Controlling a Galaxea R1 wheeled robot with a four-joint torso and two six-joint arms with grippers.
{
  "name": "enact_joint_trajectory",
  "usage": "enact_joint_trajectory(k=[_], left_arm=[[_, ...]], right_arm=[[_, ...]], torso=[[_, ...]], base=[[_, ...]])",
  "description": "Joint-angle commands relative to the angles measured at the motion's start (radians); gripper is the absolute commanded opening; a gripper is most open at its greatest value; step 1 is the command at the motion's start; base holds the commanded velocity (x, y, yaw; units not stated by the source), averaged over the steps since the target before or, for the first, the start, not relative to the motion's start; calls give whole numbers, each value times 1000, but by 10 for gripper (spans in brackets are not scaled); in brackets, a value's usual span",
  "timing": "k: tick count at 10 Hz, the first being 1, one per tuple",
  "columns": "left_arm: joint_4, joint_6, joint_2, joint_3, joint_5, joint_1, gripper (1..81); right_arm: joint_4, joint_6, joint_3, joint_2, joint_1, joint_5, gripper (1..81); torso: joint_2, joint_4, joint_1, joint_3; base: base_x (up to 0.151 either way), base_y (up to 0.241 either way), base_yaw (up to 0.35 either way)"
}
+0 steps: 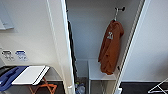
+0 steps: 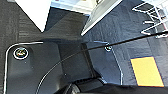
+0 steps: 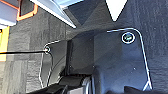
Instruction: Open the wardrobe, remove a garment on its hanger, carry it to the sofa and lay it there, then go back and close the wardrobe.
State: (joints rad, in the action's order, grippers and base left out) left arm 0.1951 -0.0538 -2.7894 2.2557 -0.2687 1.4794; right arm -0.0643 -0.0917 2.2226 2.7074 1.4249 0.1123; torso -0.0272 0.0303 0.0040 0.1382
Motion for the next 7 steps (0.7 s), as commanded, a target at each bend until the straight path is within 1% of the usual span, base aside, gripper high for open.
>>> enact_joint_trajectory(k=[1, 2, 5, 7], left_arm=[[-5, 2, -111, 155, 37, -6, 811], [-6, 2, -141, 212, 37, 0, 811], [-5, 2, -185, 300, 46, 16, 811], [-3, 3, -214, 352, 55, 14, 811]], right_arm=[[0, -3, 66, 68, 10, -86, 811], [-3, -2, 115, 106, 21, -114, 811], [-6, 9, 295, 226, 52, -163, 811], [-5, 9, 443, 313, 56, -164, 811]], torso=[[0, 0, 0, 0], [0, 0, 0, 0], [-1, 0, -1, 0], [-1, 0, -2, 0]], base=[[0, 0, 0], [0, 0, 0], [0, 0, 0], [0, 0, 0]])
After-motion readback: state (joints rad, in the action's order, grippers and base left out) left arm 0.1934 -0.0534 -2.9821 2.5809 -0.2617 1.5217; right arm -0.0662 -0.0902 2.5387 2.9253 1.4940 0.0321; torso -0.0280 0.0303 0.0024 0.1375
